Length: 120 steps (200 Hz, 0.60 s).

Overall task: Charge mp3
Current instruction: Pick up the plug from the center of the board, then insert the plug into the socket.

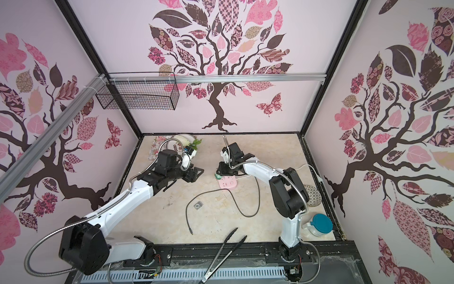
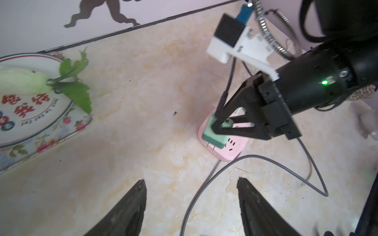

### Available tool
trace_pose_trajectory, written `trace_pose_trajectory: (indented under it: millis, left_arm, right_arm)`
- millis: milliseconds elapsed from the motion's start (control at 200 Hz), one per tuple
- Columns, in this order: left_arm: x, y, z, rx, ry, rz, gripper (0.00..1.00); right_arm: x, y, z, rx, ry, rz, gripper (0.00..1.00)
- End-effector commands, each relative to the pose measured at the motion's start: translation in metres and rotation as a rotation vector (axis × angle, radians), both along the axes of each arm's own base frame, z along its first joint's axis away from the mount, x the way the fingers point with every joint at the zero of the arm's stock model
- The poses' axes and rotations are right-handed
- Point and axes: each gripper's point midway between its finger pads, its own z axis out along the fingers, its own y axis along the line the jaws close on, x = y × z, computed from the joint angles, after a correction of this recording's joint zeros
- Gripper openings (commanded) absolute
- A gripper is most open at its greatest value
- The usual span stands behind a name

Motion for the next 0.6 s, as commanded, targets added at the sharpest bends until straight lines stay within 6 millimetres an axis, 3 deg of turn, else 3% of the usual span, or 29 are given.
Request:
trace_pose_trajectory:
  millis: [0,275,595]
  left_arm:
    - [-0.002,0.011,-0.005,-0.046,0.006,0.063,0.72]
    - [0.002,0.023,-0.010,-0.038,0.029,0.144,0.71]
    - [0.003,0.025,-0.005,-0.036,0.011,0.161,0.71]
  right_arm:
    - [0.016,-0.033,0.035,-0.146,-0.176,-0.093,0.00]
    - [0.006,-0.062,0.012,-0.266,-0.152,-0.148,0.00]
    - [0.000,-0.063,0.002,-0.211,-0.151,-0.198,0.00]
